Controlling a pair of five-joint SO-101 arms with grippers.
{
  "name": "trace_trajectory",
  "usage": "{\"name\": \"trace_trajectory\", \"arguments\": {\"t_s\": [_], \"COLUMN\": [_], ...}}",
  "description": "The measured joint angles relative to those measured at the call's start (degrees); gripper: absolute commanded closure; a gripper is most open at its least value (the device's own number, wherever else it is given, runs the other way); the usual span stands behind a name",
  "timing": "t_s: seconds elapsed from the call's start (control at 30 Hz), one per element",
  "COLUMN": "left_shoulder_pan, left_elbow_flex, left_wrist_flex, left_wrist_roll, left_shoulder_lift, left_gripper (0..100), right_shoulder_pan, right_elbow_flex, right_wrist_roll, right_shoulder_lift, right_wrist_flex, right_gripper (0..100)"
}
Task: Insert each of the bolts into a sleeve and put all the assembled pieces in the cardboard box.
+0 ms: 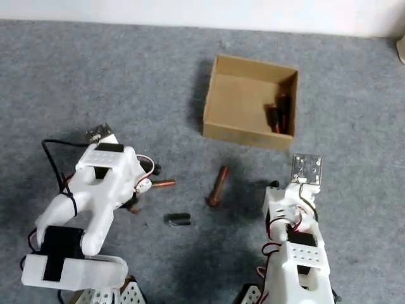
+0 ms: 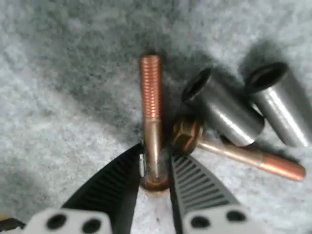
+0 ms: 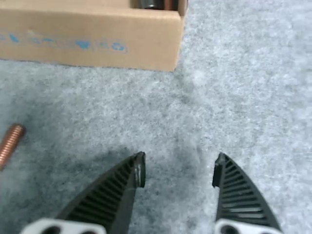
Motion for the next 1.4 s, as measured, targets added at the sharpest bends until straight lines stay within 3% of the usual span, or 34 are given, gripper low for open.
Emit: {"name": "trace_trajectory", "arguments": {"t_s": [0.23,0.43,0.53,0.73,0.93,1.03,1.13,1.4], "left_shoulder_pan": [-0.6,-0.6,-0.6,-0.6,-0.8,-4.1,-9.2,-17.5], "left_elbow_flex": [-0.2,1.1,2.7,6.9,14.0,15.8,17.2,17.9], "left_wrist_flex": [3.7,4.1,4.2,4.2,4.2,2.5,-2.3,-5.2], "left_wrist_roll": [-1.8,-16.5,-29.9,-65.4,-102.8,-116.5,-121.5,-123.0], "left_shoulder_lift": [-6.9,-20.7,-27.9,-38.9,-42.5,-42.7,-42.7,-42.7], "left_gripper": [100,100,100,100,100,100,100,100], "right_shoulder_pan": [0.0,0.0,0.0,0.0,0.0,0.0,0.0,0.0], "right_elbow_flex": [0.0,0.0,0.0,0.0,0.0,0.0,0.0,0.0], "right_wrist_roll": [0.0,0.0,0.0,0.0,0.0,0.0,0.0,0.0], "right_shoulder_lift": [0.0,0.0,0.0,0.0,0.0,0.0,0.0,0.0], "right_wrist_flex": [0.0,0.0,0.0,0.0,0.0,0.0,0.0,0.0], "right_gripper": [78.5,78.5,78.5,78.5,78.5,78.5,78.5,78.5]}}
